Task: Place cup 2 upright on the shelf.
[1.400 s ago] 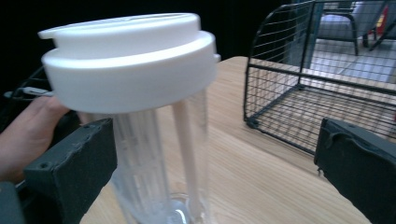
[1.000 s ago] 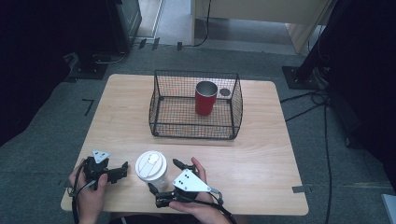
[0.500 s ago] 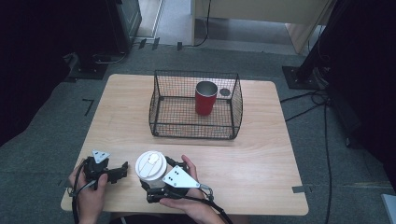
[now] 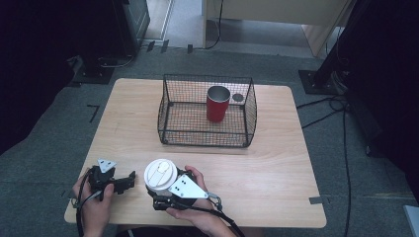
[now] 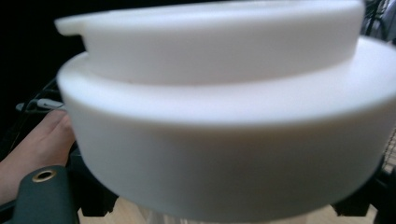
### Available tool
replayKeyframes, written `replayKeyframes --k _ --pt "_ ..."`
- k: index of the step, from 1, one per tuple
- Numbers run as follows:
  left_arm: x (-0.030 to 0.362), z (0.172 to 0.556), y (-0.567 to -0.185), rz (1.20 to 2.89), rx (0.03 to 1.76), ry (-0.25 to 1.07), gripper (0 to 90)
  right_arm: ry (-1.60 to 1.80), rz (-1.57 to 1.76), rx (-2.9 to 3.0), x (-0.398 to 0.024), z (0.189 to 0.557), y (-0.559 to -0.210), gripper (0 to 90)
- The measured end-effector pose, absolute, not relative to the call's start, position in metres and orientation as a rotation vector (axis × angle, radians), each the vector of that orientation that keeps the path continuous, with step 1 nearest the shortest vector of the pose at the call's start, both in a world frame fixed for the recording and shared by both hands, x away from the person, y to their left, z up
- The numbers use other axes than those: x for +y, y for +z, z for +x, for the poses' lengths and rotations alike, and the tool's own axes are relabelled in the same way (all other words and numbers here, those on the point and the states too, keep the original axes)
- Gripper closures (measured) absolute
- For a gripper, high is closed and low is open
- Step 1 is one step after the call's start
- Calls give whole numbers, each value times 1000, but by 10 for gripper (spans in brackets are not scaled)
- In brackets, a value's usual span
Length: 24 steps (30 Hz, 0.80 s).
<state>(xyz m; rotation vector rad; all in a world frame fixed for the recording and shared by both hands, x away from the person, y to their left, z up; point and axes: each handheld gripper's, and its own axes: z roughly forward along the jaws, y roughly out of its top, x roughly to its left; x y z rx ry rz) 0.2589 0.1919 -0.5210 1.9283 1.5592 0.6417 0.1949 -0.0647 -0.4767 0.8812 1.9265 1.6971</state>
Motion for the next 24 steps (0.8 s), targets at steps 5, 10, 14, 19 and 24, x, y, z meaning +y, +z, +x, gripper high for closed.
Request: replayKeyframes --k 5,10,14,19,24 --pt "192 259 -521 1929 1559 641 0 1719 873 1871 -71 198 -470 163" --pt "192 259 -521 1929 1559 642 0 1741 868 1833 -74 199 -464 163" --pt "192 259 -521 1928 1559 641 0 1763 852 1808 -76 201 -457 163" --pt "192 259 -521 1928 1560 641 0 1763 846 1776 -79 205 -448 163" --pt "192 259 -521 1929 1560 640 0 1751 858 1733 -83 212 -439 163"
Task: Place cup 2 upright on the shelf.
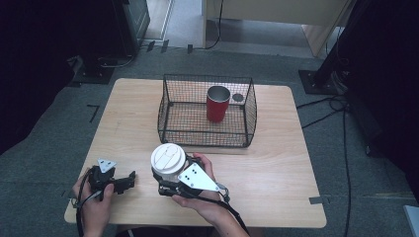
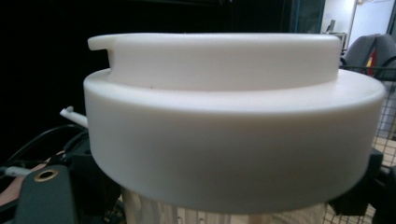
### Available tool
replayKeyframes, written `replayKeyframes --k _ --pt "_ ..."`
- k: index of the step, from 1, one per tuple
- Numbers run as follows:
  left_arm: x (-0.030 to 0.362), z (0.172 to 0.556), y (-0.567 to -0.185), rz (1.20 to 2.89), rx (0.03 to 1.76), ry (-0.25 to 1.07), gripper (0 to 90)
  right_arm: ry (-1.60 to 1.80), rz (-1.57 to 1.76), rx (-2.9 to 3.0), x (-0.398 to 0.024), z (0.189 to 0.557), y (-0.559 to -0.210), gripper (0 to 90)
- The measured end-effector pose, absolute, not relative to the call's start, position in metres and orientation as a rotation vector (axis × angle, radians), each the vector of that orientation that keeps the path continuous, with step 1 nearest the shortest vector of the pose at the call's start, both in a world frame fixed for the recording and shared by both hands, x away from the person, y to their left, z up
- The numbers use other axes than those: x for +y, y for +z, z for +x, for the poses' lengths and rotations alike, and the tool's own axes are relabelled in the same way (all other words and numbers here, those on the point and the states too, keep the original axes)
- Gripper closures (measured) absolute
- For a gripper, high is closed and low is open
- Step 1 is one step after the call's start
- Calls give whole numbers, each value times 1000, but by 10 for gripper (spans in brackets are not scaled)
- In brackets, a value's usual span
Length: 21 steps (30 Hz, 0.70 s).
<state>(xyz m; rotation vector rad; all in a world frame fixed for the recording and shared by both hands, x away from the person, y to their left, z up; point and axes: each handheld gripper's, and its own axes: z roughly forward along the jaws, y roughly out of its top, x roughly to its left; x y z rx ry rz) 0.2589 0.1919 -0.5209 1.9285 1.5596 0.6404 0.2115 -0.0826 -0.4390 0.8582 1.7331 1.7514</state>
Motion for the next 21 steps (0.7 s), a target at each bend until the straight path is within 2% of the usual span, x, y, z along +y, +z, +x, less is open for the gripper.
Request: replayKeyframes --k 21 --pt "192 259 -521 1928 1559 641 0 1714 842 1611 -91 248 -394 163"
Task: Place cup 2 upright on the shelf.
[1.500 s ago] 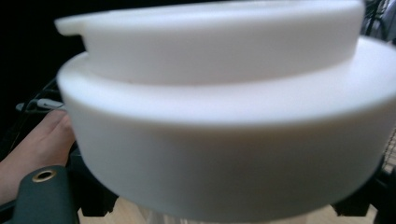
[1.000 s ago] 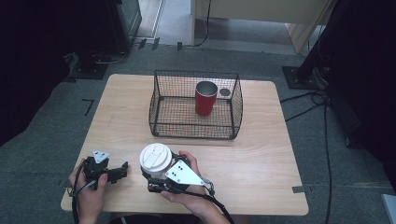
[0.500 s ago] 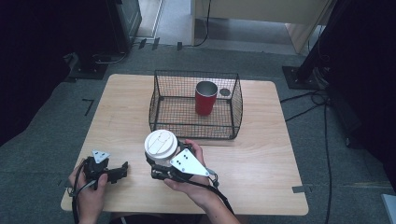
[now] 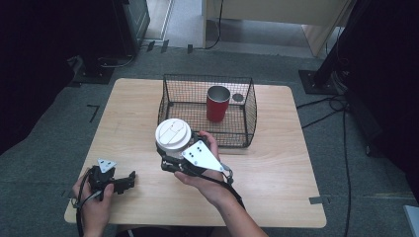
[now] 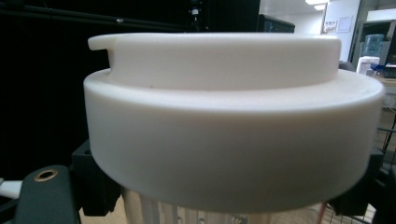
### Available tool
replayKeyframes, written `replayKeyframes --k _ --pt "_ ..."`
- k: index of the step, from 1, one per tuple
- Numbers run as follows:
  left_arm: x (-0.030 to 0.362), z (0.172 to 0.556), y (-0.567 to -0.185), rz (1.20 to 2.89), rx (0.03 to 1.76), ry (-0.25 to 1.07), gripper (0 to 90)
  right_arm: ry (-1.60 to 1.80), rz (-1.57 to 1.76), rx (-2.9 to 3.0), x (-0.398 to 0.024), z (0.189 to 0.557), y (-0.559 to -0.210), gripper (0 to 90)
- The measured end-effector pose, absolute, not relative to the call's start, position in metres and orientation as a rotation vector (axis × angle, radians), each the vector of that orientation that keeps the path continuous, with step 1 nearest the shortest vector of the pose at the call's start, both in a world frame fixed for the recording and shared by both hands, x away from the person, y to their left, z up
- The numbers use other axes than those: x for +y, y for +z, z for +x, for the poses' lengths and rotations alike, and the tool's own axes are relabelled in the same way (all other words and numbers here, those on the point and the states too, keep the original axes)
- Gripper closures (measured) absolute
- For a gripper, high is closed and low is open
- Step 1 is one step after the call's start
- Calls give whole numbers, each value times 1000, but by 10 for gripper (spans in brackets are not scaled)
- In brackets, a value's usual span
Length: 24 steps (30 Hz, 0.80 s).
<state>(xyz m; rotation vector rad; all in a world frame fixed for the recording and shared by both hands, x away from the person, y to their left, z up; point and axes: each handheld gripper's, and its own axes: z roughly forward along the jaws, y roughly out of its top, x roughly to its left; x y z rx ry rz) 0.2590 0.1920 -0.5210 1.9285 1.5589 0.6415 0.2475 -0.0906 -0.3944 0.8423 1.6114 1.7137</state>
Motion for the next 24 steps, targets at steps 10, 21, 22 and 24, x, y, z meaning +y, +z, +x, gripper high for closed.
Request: replayKeyframes --k 10,21,22,24 --pt "192 259 -521 1928 1559 641 0 1701 864 1528 -89 267 -377 162" --pt "192 259 -521 1928 1560 641 0 1639 900 1465 -90 297 -365 162" --pt "192 259 -521 1928 1560 642 0 1633 908 1460 -90 300 -365 163" --pt "192 259 -521 1929 1559 641 0 1619 916 1450 -91 307 -364 162"
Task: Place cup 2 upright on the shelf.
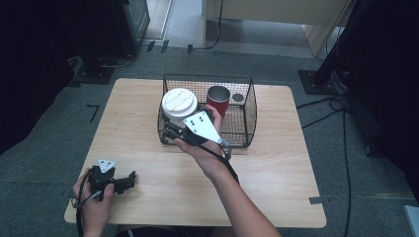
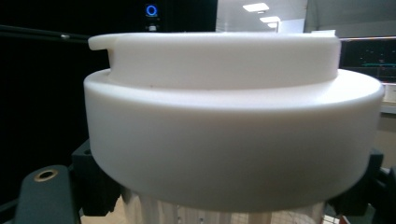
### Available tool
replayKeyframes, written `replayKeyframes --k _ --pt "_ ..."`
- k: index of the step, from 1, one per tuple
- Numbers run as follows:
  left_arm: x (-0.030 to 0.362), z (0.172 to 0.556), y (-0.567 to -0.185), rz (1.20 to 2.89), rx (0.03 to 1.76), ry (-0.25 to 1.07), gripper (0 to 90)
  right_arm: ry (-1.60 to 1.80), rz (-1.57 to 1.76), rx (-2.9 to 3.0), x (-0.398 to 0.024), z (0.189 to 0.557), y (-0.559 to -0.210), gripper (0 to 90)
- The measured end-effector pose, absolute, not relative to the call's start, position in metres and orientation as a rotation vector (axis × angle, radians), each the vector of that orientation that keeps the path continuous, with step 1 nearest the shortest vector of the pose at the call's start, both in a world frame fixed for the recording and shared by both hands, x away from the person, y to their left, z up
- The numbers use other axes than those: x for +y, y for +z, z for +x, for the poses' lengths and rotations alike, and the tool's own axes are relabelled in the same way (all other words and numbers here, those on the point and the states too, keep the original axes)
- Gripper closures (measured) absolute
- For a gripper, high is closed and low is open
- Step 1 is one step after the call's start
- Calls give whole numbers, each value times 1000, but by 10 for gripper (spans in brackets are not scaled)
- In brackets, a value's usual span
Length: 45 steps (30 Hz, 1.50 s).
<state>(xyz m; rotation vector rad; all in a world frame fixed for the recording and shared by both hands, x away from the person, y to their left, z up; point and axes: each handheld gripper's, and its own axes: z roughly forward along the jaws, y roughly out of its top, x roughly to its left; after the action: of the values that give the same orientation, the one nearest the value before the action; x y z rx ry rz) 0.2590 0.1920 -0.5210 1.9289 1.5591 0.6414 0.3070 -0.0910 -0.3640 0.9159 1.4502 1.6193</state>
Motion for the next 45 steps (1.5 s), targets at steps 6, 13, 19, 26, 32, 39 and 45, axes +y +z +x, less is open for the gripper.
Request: replayKeyframes --k 6,13,19,26,32,39,45 --pt "192 259 -521 1929 1559 641 0 1592 948 1429 -93 324 -365 162" --pt "192 259 -521 1928 1558 642 0 1543 972 1416 -90 346 -370 162" --pt "192 259 -521 1929 1559 642 0 1508 991 1398 -87 366 -377 162" --pt "192 259 -521 1929 1559 642 0 1489 1027 1396 -84 385 -387 162" --pt "192 259 -521 1927 1559 642 0 1494 1048 1390 -83 398 -391 162" --pt "192 259 -521 1929 1559 642 0 1476 1050 1411 -83 415 -403 162" --pt "192 259 -521 1929 1559 642 0 1450 1077 1434 -85 431 -416 162"
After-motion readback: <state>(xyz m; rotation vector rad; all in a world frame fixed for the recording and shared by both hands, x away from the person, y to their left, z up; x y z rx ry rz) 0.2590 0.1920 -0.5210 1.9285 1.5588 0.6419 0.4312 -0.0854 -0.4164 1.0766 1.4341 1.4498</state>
